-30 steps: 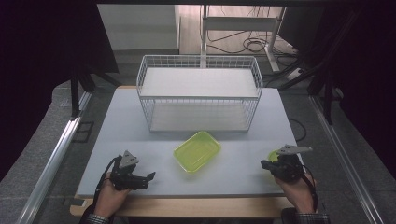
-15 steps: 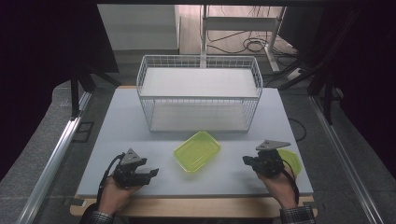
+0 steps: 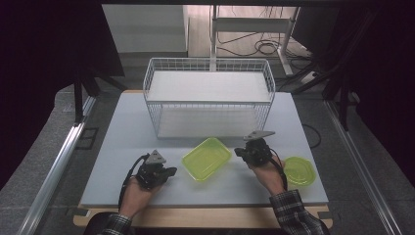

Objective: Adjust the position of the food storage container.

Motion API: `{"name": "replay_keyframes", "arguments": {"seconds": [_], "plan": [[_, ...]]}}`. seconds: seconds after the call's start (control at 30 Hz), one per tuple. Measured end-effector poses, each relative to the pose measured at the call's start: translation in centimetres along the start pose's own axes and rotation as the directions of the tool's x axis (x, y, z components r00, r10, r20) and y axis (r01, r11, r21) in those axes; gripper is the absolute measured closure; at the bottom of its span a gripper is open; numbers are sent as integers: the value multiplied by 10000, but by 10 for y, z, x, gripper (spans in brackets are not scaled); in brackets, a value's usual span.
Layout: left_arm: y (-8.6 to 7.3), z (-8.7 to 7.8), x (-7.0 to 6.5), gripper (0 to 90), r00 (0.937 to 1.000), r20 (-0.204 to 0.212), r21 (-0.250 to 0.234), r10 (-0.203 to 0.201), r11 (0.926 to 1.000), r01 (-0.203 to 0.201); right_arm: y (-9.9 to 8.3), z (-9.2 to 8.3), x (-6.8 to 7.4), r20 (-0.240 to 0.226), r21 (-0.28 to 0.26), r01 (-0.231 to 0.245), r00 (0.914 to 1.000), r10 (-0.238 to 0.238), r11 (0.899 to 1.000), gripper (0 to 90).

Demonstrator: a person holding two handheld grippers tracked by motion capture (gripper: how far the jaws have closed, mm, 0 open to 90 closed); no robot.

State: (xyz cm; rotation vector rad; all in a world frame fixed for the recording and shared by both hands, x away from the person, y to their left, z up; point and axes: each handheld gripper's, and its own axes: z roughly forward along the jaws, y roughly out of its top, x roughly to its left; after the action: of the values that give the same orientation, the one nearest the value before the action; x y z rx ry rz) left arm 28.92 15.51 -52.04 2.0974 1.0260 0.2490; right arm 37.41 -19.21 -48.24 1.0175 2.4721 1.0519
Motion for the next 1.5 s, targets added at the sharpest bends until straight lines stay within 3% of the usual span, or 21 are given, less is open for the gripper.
{"name": "replay_keyframes", "arguments": {"seconds": [0.1,0.27,0.37,0.57,0.67,0.87,1.03,1.2,1.33,1.5], "plan": [[6,9,7,900,9998,-83,31,-192,9998,192,8,15,-5,162,115,26,9999,-28,9999,889],[15,23,17,900,9991,-336,98,-270,9996,273,13,34,-11,-362,350,-292,9989,304,9990,890],[18,29,20,900,9991,-378,238,-201,9995,210,12,36,-11,-512,460,-329,9981,352,9984,889],[17,29,16,899,9995,-289,517,113,9986,-98,7,29,3,-1136,502,-336,9928,391,9982,888],[14,26,15,899,9997,-207,591,95,9982,-82,3,24,11,-1169,569,-266,9926,331,9980,887],[6,17,9,898,9999,-88,739,49,9973,-43,-6,13,24,-1668,608,-443,9845,539,9972,886],[5,19,8,899,10000,19,755,1,9971,-2,-14,7,34,-1788,692,-433,9823,551,9967,882],[6,15,10,881,9999,-112,683,-18,9977,25,-23,0,38,-1497,796,-207,9882,325,9966,845],[-1,2,15,779,9987,-383,388,-337,9986,352,-27,-7,35,-1154,578,-34,9933,101,9983,799],[-11,-11,16,470,9958,-831,62,-390,9992,397,-33,-15,32,-975,150,-70,9952,84,9999,629]]}}
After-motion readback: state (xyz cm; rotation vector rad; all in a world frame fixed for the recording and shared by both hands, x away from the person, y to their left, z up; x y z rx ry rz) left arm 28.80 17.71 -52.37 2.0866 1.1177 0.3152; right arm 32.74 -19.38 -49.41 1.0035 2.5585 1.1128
